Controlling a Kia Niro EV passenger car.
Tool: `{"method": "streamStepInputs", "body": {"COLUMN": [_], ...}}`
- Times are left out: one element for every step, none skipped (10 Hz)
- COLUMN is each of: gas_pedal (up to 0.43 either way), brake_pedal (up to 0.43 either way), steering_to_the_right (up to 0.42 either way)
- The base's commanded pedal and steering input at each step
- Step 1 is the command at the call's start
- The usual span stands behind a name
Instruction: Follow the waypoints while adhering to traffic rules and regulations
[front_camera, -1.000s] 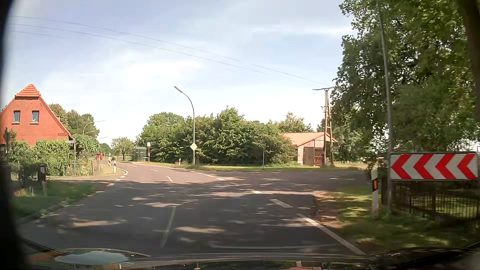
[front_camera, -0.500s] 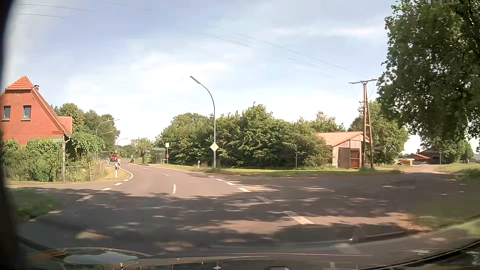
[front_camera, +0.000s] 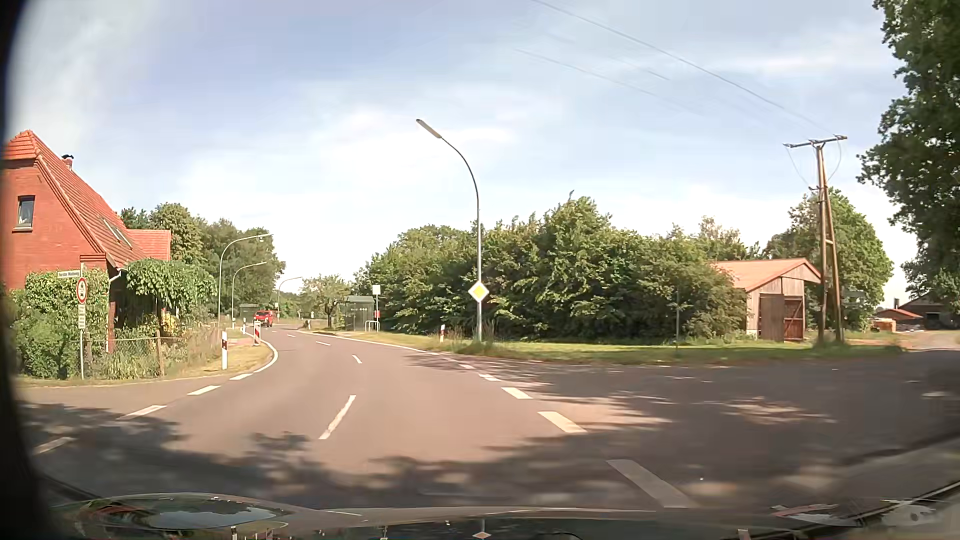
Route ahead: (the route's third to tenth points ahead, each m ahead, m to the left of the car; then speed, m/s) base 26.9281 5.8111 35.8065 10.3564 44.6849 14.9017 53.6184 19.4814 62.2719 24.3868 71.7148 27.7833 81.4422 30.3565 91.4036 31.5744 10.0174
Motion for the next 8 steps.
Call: {"method": "streamStepInputs", "body": {"gas_pedal": [0.189, 0.189, 0.197, 0.209, 0.209, 0.209, 0.22, 0.22], "brake_pedal": [0.0, 0.0, 0.0, 0.0, 0.0, 0.0, 0.0, 0.0], "steering_to_the_right": [-0.093, -0.093, -0.093, -0.091, -0.085, -0.081, -0.081, -0.08]}}
